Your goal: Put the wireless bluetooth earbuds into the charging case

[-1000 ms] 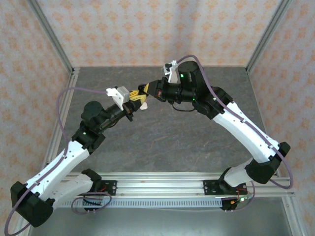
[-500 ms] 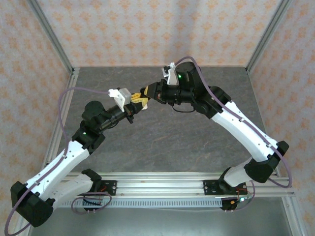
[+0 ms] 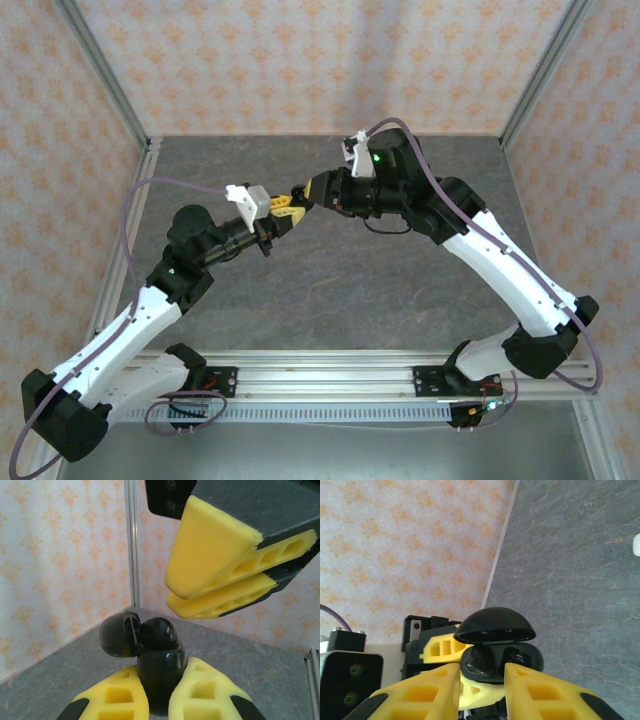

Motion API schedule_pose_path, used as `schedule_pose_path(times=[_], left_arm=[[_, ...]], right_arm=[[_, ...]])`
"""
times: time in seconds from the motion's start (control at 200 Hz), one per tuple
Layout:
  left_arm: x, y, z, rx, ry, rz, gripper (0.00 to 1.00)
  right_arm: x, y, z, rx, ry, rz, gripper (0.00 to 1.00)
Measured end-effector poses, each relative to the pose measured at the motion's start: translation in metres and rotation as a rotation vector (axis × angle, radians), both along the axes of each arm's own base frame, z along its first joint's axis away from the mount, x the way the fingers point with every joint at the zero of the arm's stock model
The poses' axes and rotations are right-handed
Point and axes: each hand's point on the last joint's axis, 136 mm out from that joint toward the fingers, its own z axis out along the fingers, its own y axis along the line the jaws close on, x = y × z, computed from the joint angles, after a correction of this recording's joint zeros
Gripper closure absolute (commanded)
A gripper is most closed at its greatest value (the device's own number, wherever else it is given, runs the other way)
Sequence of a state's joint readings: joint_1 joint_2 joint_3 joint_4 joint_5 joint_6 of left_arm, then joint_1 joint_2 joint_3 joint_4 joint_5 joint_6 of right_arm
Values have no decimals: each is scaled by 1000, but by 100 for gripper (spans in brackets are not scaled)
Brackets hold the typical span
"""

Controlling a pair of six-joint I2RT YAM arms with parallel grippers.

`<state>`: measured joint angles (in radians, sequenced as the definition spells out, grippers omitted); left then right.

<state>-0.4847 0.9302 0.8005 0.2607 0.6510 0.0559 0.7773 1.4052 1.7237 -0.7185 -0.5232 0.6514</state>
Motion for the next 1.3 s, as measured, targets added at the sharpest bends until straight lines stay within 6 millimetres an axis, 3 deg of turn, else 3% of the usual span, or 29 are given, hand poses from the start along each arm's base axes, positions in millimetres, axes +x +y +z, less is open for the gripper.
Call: schedule_pose_path(times=[0.265, 0.67, 0.996, 1.301], left_arm=[[-1, -1, -1, 19, -9, -6, 100], [-3, -2, -8, 47, 6, -18, 100], [-3, -2, -8, 55, 7, -21, 100], [-4, -2, -10, 59, 17, -22, 100]], right_arm=[[-1, -1, 7, -65, -53, 21, 70], [3, 16, -15, -161, -39, 85, 71], [0, 14, -14, -190, -64, 109, 87], [0, 13, -15, -218, -104, 132, 88]])
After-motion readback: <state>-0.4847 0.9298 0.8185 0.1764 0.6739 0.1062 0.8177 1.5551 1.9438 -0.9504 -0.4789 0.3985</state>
